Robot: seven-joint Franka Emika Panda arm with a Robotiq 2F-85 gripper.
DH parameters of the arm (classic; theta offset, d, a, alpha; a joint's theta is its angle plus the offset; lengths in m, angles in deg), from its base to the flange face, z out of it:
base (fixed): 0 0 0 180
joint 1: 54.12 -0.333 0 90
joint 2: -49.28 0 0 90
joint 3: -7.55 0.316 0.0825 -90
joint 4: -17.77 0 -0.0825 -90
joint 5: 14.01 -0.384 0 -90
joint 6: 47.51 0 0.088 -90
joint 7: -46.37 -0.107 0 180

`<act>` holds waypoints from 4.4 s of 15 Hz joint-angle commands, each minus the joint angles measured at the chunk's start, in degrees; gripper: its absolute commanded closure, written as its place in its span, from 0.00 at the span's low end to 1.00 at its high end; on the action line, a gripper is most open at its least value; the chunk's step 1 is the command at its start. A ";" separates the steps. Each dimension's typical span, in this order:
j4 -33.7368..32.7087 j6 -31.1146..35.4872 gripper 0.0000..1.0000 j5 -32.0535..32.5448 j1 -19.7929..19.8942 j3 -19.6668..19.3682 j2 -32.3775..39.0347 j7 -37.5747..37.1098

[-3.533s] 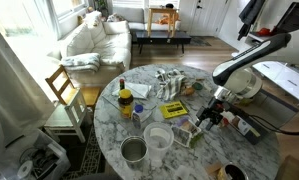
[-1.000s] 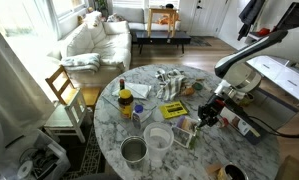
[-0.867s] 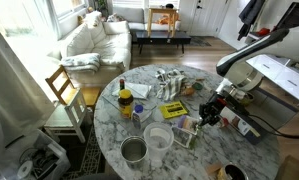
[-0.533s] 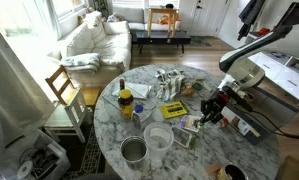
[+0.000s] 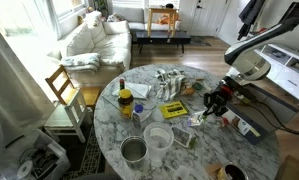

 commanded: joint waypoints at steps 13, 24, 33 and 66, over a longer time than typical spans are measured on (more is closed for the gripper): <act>-10.70 -14.19 0.98 -0.96 2.58 -2.72 6.94 -21.19; -15.35 -12.79 0.92 0.96 1.59 -3.95 11.99 -21.58; -15.69 -10.13 0.71 3.40 1.44 -4.31 11.81 -21.58; 15.45 22.33 0.00 16.66 -6.71 4.09 -16.06 5.01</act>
